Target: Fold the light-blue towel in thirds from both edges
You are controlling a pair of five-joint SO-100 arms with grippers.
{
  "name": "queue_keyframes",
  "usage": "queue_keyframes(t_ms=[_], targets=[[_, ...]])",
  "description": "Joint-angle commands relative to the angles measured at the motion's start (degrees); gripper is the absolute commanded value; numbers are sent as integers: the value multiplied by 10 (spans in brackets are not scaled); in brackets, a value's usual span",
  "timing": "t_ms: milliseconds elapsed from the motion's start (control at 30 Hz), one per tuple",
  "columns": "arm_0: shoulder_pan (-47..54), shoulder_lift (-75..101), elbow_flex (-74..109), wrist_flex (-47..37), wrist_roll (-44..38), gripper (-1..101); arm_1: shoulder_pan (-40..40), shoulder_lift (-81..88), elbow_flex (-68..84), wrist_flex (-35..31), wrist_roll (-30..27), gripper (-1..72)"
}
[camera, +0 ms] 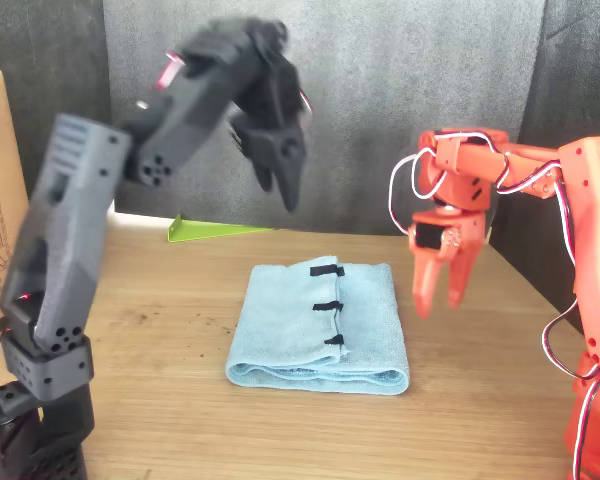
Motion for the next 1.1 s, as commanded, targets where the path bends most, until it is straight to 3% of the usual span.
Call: queue_keyframes(t_ms=[0,67,200,333,467,667,867,1067], targets=[[98,104,169,-79,-40,-2,-28,117,56,-40,12,1],[158,210,348,-204,-59,-2,-35,193,136,-86,11,1],[272,406,624,-372,-83,-2,-69,378,319,-172,3,0],[358,551,825,-465,-93,-2,-114,539,511,-264,-22,-1],[381,686,1000,-529,-115,-2,-153,621,650,-341,-22,-1],[396,845,1167,-562,-172,13,-201,678,753,-393,19,-1],[401,1147,1308,-485,-166,59,-222,798,853,-431,49,-1],[386,1148,1310,-484,-163,44,-216,914,920,-432,65,1]])
